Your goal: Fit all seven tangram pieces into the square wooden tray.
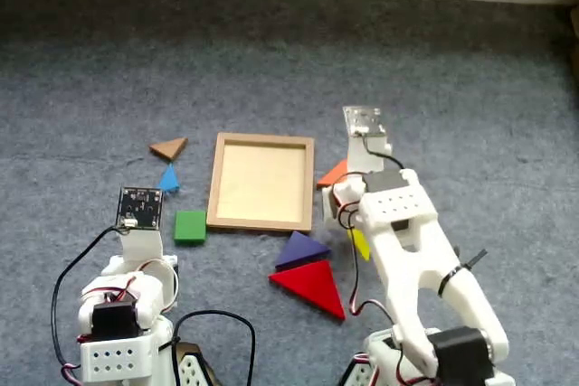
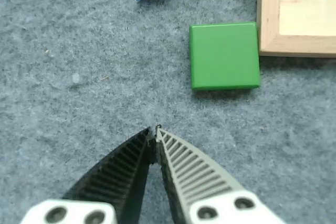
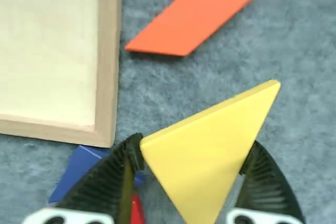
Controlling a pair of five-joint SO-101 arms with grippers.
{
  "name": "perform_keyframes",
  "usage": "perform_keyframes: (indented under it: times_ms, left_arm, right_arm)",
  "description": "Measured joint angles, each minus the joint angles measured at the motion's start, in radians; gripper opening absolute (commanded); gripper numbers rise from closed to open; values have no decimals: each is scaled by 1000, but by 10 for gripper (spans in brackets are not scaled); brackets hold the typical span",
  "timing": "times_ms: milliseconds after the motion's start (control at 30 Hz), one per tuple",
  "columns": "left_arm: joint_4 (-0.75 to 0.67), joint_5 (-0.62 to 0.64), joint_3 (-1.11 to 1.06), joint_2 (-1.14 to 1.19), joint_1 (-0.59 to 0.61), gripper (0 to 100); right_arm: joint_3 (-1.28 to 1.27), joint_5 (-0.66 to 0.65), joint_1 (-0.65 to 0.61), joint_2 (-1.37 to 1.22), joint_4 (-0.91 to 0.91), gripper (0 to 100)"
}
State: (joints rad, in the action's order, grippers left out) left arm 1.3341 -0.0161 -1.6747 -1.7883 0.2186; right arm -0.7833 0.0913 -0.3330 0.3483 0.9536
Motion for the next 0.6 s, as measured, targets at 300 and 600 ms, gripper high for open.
perform_keyframes:
  times_ms: [300,600]
  left_arm:
    - [0,0,0,0,0,24]
    - [0,0,0,0,0,24]
  right_arm:
    - [74,-81,-95,68,0,170]
    - [347,-84,-230,-199,0,170]
